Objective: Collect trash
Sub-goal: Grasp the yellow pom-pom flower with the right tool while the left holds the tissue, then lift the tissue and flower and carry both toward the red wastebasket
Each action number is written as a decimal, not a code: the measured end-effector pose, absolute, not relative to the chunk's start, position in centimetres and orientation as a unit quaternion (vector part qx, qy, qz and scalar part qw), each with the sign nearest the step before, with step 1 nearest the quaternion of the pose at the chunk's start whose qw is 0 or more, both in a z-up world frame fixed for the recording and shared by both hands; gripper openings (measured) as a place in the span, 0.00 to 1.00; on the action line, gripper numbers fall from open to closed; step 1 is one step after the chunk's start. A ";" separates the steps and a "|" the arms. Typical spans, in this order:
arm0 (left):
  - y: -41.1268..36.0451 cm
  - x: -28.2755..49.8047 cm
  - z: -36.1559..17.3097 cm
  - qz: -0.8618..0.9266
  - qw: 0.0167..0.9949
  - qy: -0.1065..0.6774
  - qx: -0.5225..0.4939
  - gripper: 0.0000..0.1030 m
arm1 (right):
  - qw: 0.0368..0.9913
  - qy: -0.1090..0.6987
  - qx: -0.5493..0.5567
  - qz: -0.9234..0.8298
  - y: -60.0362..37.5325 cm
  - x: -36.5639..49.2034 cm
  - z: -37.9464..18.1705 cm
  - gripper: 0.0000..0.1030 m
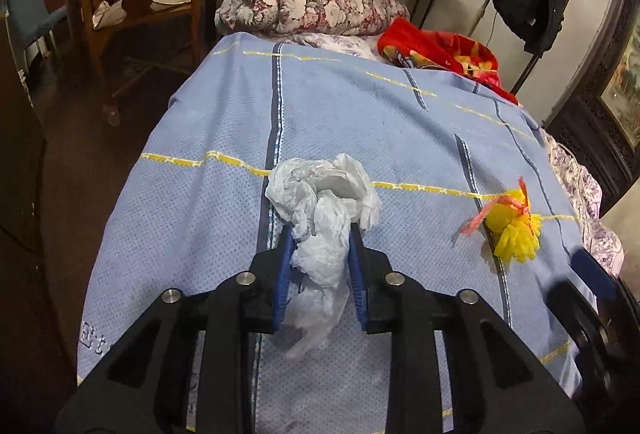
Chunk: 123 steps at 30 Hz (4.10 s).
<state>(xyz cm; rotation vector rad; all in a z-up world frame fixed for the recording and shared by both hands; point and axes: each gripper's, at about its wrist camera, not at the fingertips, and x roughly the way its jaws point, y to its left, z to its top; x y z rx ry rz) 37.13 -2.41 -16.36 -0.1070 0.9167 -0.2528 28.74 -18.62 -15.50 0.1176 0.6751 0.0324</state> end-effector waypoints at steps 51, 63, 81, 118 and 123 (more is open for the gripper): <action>-8.8 10.0 -5.6 -0.158 0.961 0.226 0.031 0.22 | 0.962 0.227 0.144 0.052 -26.0 4.9 -7.5 0.27; -12.9 -0.3 2.1 -0.168 0.976 0.116 0.077 0.23 | 0.982 0.130 0.114 0.074 -27.7 -6.7 -1.0 0.28; -26.6 -7.0 2.6 -0.252 0.948 0.085 0.174 0.25 | 0.983 0.075 0.169 0.005 -38.8 -16.5 -1.6 0.28; -45.2 -2.5 -17.7 -0.433 0.792 0.339 0.265 0.25 | 0.911 0.197 0.343 -0.115 -54.8 -16.5 -20.9 0.28; -46.8 -1.2 -22.2 -0.449 0.751 0.405 0.266 0.40 | 0.895 0.217 0.371 -0.121 -56.0 -16.2 -23.3 0.28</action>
